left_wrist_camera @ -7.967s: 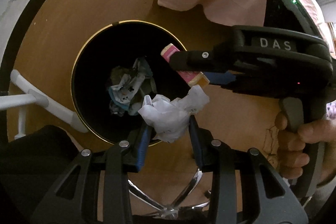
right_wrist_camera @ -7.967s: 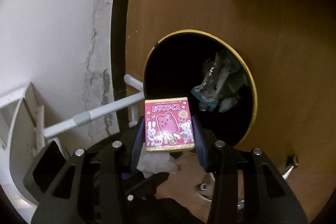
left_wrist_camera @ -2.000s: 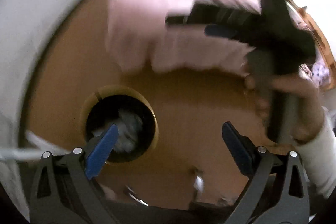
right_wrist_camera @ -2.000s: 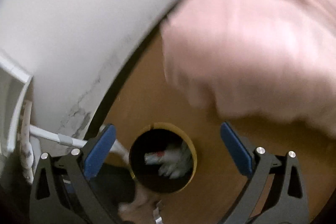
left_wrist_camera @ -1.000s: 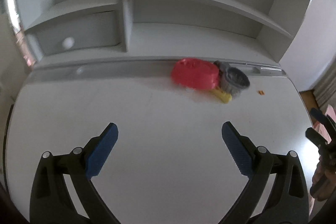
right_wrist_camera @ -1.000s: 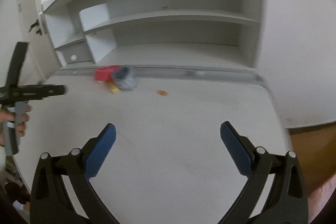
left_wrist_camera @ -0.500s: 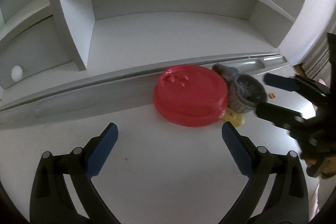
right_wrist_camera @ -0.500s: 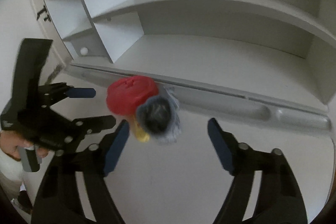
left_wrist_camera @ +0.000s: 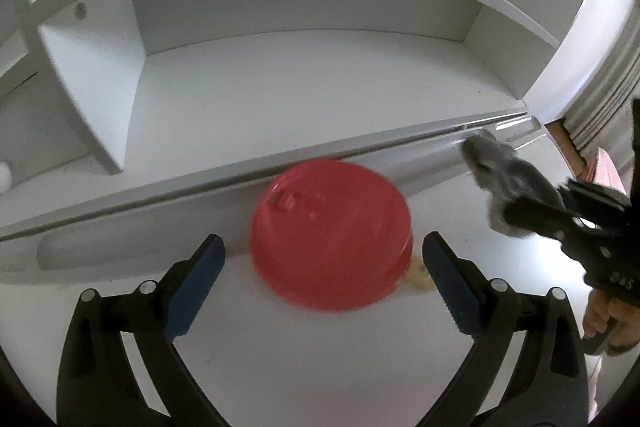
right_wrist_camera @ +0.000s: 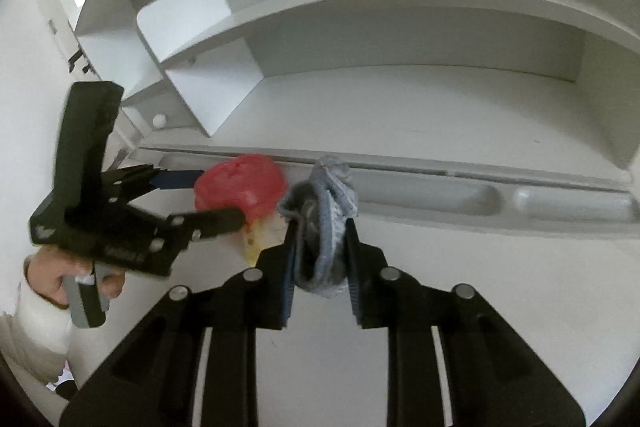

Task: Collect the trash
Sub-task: 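Grasp the red lid with left gripper while right grasps the grey cup, then carry red lid and grey cup over the trash bin and open both grippers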

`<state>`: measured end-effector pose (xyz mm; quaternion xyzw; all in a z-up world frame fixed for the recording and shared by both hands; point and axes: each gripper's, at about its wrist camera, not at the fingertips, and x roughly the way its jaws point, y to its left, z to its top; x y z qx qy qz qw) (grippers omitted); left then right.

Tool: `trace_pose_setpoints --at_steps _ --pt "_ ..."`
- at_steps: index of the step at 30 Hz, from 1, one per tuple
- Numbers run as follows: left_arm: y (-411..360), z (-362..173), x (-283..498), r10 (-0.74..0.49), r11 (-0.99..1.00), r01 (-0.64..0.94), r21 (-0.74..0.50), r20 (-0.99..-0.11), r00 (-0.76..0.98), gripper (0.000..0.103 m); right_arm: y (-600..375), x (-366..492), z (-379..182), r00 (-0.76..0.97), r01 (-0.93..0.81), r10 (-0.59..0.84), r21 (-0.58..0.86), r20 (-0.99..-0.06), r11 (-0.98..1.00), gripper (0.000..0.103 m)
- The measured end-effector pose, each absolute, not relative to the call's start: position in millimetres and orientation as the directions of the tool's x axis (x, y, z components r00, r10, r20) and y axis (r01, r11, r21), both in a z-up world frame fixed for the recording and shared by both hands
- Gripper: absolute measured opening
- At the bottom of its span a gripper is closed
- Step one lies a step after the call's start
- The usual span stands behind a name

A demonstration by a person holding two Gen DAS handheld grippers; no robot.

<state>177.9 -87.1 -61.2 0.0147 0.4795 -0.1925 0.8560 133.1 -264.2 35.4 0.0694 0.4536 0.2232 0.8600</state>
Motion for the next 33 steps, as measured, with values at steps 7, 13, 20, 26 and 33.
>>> trace_pose_setpoints --at_steps 7,13,20,26,33 --pt "-92.4 -61.3 183.5 -0.324 0.925 0.344 -0.161 -0.809 0.491 0.08 -284.8 120.9 29.3 0.494 -0.277 0.441 0.345 -0.749 0.897 0.022" --pt "-88.4 -51.4 169.6 -0.319 0.93 0.335 -0.151 -0.785 0.531 0.079 -291.6 117.9 30.6 0.51 -0.268 0.447 0.358 -0.735 0.894 0.022" --pt "-56.9 1.9 156.1 -0.277 0.955 0.266 -0.13 -0.712 0.645 0.079 -304.3 105.3 43.6 0.551 -0.253 0.427 0.344 -0.717 0.904 0.022" --pt "-41.5 4.3 136.7 -0.256 0.961 0.245 -0.124 -0.73 0.634 0.079 -309.3 89.2 40.0 0.545 -0.24 0.416 0.34 -0.728 0.909 0.022" --pt "-100.1 20.2 92.4 -0.342 0.915 0.391 -0.103 -0.71 0.615 0.079 -337.1 52.9 66.6 0.599 -0.221 0.407 0.346 -0.689 0.912 0.022"
